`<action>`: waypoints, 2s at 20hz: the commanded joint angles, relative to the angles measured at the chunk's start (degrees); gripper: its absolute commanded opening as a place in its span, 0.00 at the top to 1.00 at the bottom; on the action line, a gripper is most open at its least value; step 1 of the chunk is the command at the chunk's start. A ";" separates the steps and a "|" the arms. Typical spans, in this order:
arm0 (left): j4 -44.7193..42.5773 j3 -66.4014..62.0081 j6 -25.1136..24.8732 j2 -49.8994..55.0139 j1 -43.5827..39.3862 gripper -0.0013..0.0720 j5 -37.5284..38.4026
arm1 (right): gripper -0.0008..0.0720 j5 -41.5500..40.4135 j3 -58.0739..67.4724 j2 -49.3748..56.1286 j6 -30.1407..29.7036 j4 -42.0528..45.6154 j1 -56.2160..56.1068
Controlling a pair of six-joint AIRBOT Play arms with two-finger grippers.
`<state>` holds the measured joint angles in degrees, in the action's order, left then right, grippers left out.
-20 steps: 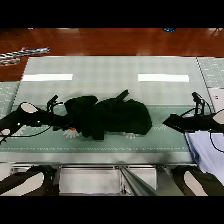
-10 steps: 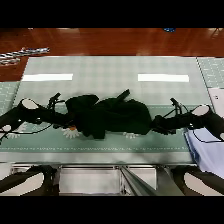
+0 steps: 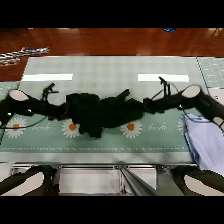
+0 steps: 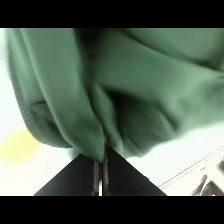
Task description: Fold the shirts.
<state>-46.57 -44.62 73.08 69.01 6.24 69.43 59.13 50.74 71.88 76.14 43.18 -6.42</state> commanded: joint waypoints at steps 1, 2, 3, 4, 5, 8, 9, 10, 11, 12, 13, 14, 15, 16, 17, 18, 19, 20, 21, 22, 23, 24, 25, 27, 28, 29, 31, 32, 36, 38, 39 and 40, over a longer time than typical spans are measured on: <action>0.11 -14.49 2.38 -4.83 7.41 0.96 4.76 | 0.95 4.17 17.27 -3.98 2.40 4.07 3.28; 0.22 -20.09 5.09 -5.84 10.19 0.96 4.74 | 0.95 4.48 23.65 -5.42 3.52 4.96 5.18; 1.14 -26.27 6.32 -6.62 12.92 0.96 4.74 | 0.95 5.46 30.05 -6.49 4.42 5.62 6.84; 2.99 -32.39 6.32 -7.19 15.23 0.96 4.76 | 0.95 6.91 35.87 -7.17 4.70 5.79 8.20; 4.81 -37.81 6.60 -7.65 16.94 0.96 4.68 | 0.95 8.85 41.77 -7.76 4.81 6.19 9.27; 8.28 -52.24 8.02 -9.33 19.52 0.96 3.13 | 0.95 13.53 54.42 -10.36 5.29 9.62 10.49; 8.24 -56.52 8.00 -10.19 19.91 0.96 3.02 | 0.95 14.27 56.74 -12.09 5.33 11.56 10.54; 8.20 -60.17 8.00 -11.23 20.35 0.96 3.06 | 0.95 14.78 57.86 -14.12 5.49 13.64 10.54; 7.96 -62.77 7.98 -12.61 20.72 0.96 3.06 | 0.95 15.23 58.23 -16.74 5.77 16.44 10.54; 6.25 -64.74 7.76 -14.43 20.81 0.96 3.04 | 0.95 16.00 58.23 -19.26 6.19 19.43 10.54; 3.76 -65.75 7.58 -16.50 20.81 0.96 2.95 | 0.95 17.35 58.23 -22.05 7.06 23.30 10.54; 1.36 -65.83 7.58 -18.80 20.81 0.96 2.62 | 0.95 18.91 58.23 -24.37 8.00 26.99 10.54; -1.20 -65.83 7.61 -21.03 20.57 0.96 2.62 | 0.95 20.76 58.23 -26.82 9.07 30.77 10.54; -4.00 -65.83 7.63 -23.02 19.56 0.96 2.40 | 0.95 22.64 58.21 -28.81 10.01 33.51 10.54; -6.75 -65.83 7.63 -24.33 17.90 0.96 2.25 | 0.95 24.83 58.21 -30.71 10.45 35.78 10.54; -9.77 -65.83 7.72 -25.57 15.63 0.96 2.43 | 0.95 27.32 58.05 -32.30 10.54 37.62 10.54; -13.86 -65.81 7.80 -26.58 12.72 0.96 3.39 | 0.95 29.77 57.66 -33.68 11.06 39.17 10.54; -19.04 -65.79 7.96 -27.30 9.55 0.96 5.49 | 0.95 32.15 56.54 -35.26 11.91 40.81 10.51; -24.59 -65.44 9.53 -27.80 6.56 0.96 7.87 | 0.95 33.77 54.64 -36.79 12.76 41.94 10.51; -30.32 -63.89 11.45 -28.46 3.43 0.96 9.84 | 0.95 34.80 51.80 -38.45 13.31 42.64 10.54; -34.14 -61.31 12.48 -29.27 0.98 0.96 11.28 | 0.95 35.28 47.91 -40.17 14.14 42.75 10.51; -36.70 -57.68 13.27 -30.08 -0.90 0.96 12.96 | 0.95 35.43 43.32 -41.77 14.95 42.75 10.51; -37.31 -53.62 13.86 -30.73 -1.66 0.96 14.64 | 0.95 35.39 38.58 -42.99 15.67 42.73 10.54; -36.83 -43.01 15.63 -31.52 -1.66 0.96 17.84 | 0.95 34.93 28.20 -44.65 17.20 42.62 10.51; -36.81 -37.55 16.44 -31.50 -1.66 0.96 18.29 | 0.95 34.42 23.21 -44.85 17.66 42.12 10.51; -36.02 -31.78 17.40 -31.41 -1.68 0.96 17.66 | 0.95 33.66 18.03 -44.83 17.55 40.98 10.51; -32.39 -19.08 17.92 -30.86 -1.66 0.96 12.26 | 0.95 28.70 7.89 -43.93 16.11 38.07 10.51; -30.10 -12.72 17.97 -30.23 -1.66 0.96 7.23 | 0.95 25.29 3.28 -42.58 16.06 36.96 10.51; -20.31 1.44 18.75 -21.24 -1.62 0.96 -14.69 | 0.95 10.19 -4.85 -30.18 15.56 37.90 10.64; -16.59 0.83 18.69 -13.20 -1.62 0.96 -21.18 | 0.95 2.62 -3.69 -21.16 15.50 38.53 10.64; -15.13 -0.33 18.71 -9.05 -1.62 0.96 -23.98 | 0.95 -0.20 -2.38 -16.57 15.50 38.51 10.64; -13.97 -1.95 18.69 -5.35 -1.62 0.96 -25.75 | 0.95 -2.34 -0.39 -11.52 15.52 38.38 10.64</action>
<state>-66.35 -47.27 91.53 54.39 4.67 54.50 67.29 49.50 48.90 91.77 81.54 4.21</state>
